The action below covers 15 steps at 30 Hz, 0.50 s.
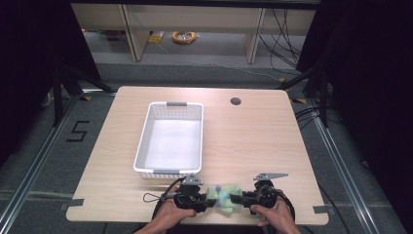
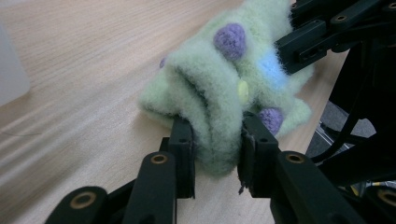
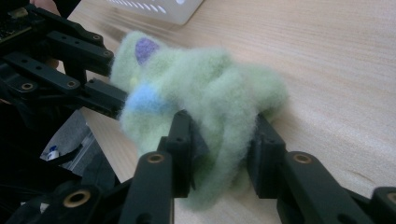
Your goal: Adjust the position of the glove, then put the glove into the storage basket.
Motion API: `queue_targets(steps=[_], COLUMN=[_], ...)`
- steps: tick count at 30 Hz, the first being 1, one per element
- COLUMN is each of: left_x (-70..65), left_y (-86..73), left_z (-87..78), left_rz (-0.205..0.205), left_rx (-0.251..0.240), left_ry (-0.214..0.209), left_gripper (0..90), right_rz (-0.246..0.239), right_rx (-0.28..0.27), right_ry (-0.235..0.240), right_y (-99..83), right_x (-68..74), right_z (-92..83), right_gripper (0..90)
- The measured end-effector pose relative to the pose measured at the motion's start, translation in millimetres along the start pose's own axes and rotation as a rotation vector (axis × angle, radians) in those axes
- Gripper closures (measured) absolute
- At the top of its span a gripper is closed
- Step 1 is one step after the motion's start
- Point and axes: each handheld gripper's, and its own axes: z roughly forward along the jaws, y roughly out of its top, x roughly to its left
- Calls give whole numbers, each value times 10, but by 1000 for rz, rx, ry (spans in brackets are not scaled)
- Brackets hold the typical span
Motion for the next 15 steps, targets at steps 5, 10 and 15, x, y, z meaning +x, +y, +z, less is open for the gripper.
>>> queue_targets(steps=[5,10,15], left_x=[-10,-27,-57], left_y=[4,19,22], left_z=[-21,-63,-121], left_rz=[-4,14,14], left_rx=[-7,-12,-28], left_ry=[-5,-14,-23], left_gripper=[722,728,729], right_rz=[15,-16,-23], right_rx=[-31,-40,-48], right_ry=[37,35,30], right_y=[-9,-4,6], right_x=[18,51,105], right_z=[-34,-70,-98], right_gripper=[712,721,724])
